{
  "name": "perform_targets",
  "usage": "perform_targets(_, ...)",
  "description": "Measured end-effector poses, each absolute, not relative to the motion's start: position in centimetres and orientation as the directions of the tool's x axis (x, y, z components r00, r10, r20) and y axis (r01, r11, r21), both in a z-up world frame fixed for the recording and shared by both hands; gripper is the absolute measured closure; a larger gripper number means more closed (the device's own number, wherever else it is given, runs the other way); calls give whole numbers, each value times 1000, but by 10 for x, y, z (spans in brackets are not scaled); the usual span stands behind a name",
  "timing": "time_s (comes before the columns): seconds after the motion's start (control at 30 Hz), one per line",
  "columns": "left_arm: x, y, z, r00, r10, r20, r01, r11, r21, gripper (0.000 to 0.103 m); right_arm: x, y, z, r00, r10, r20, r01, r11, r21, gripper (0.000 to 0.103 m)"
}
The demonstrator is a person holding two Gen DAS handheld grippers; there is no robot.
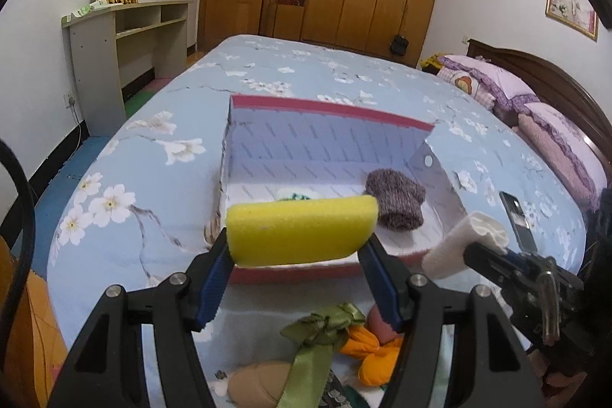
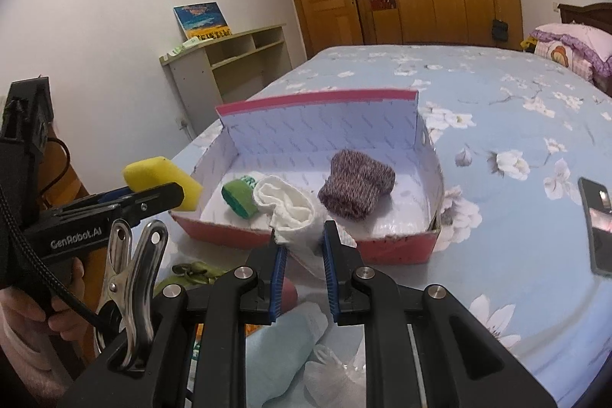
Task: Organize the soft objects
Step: 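Carry the white sock in the right tool while the left tool carries the sponge over the box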
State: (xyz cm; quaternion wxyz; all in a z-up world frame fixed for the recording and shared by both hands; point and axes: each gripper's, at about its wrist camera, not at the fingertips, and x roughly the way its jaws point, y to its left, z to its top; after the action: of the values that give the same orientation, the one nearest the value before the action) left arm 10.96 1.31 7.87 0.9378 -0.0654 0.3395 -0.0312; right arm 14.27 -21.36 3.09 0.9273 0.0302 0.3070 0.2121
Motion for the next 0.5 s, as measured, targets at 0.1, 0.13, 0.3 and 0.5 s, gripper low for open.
perform_targets(0.1, 115, 15, 84, 771, -94, -630, 17, 992, -128, 35, 143, -215, 38, 731, 408, -547, -368, 911, 188, 84)
perform_targets(0.13, 117, 16, 86, 771, -93, -630, 18, 992, -125, 35, 144, -216, 41, 735, 406, -543, -366, 912, 186, 84)
perform_targets(0.3, 128, 18, 98, 778, -76, -623, 11, 994, -108, 35, 151, -218, 56, 764, 376, -523, -352, 924, 150, 84)
perform_targets(0.5, 142, 20, 107, 786, -76, -613, 9, 994, -112, 35, 163, -218, 64, 779, 351, -519, -341, 932, 118, 84)
